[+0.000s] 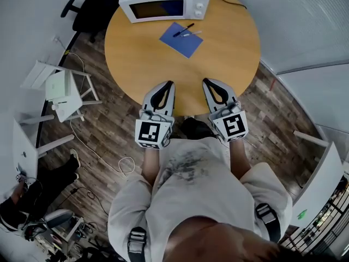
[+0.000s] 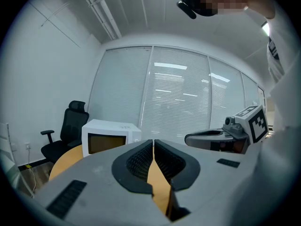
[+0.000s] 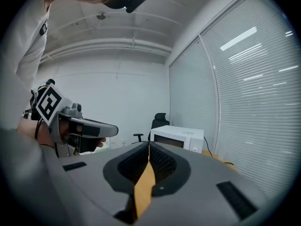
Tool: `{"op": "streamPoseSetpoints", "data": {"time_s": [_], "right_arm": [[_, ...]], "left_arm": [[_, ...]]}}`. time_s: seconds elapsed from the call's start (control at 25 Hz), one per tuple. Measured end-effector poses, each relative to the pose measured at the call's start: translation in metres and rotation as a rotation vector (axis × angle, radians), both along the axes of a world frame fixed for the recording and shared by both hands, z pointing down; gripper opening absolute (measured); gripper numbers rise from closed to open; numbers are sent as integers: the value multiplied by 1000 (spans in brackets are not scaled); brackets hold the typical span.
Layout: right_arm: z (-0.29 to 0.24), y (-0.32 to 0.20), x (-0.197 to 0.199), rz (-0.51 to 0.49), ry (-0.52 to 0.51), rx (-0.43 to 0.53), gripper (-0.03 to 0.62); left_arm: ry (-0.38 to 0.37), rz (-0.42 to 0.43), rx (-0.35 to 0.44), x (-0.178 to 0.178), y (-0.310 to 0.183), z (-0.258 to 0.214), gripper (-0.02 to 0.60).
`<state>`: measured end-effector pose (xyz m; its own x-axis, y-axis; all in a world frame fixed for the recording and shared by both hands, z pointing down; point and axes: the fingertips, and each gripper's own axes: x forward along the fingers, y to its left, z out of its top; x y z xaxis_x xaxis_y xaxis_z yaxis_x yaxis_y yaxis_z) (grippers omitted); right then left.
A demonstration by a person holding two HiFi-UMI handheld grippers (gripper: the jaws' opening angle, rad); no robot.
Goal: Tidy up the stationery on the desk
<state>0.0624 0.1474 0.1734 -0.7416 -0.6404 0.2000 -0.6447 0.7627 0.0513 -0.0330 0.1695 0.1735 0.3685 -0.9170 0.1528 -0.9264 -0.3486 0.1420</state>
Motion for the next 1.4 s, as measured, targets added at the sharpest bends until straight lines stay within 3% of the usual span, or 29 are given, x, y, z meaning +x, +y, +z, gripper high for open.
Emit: {"op": "streamPoseSetpoints", "data": {"time_s": [0.48,0.92,1.4], "right_arm": [[22,-67,-8,29,50,4,64],[76,-126,-34,61,177,-28,66],[132,-182,-43,72,258,-90,66]], "left_arm": [[21,-10,-25,-13,-55,27,17],[43,76,-97,-32,-118,79,17],[57,145,-153,-25,-179,124,17]]}}
